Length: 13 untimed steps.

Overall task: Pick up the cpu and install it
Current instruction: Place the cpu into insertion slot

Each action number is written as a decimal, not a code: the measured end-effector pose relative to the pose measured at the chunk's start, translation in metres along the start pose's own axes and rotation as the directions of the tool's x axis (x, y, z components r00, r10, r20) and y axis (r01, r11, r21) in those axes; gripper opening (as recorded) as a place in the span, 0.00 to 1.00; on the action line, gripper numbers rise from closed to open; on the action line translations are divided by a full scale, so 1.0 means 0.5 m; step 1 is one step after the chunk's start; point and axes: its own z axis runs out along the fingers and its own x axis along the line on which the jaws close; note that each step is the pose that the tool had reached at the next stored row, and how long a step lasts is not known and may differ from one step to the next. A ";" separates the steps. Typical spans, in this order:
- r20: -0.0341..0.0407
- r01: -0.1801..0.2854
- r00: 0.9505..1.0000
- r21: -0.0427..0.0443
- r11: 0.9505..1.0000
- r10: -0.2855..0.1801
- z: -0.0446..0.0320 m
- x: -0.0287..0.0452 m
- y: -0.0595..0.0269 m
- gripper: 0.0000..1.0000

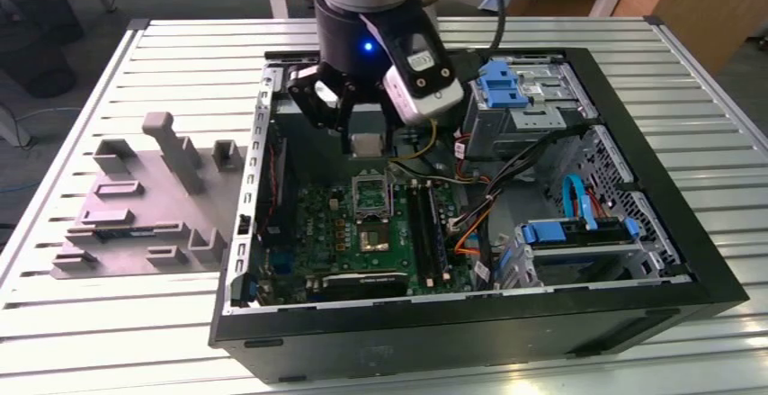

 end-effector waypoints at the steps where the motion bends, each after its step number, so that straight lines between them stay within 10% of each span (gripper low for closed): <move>1: 0.000 0.000 1.000 0.000 1.000 0.000 0.004 -0.001 0.000 0.47; 13: 0.000 0.000 1.000 0.000 1.000 0.000 0.047 -0.010 -0.002 0.47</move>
